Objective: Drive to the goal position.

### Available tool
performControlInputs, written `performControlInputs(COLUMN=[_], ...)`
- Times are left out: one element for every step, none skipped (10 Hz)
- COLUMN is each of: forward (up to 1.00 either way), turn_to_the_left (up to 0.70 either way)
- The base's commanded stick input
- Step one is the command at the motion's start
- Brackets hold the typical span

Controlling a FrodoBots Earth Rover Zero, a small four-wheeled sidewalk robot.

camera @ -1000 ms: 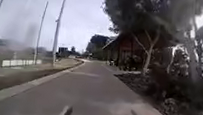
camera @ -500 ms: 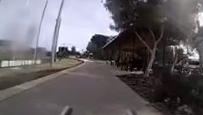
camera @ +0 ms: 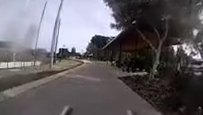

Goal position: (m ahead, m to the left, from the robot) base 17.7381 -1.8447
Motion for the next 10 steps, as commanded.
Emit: performControlInputs(forward=[1.0, 1.0, 1.0, 1.0, 1.0, 1.0, 1.0, 1.0, 1.0, 1.0], turn_to_the_left=[0.0, 0.0, 0.0, 0.0, 0.0, 0.0, 0.0, 0.0, 0.0, 0.0])
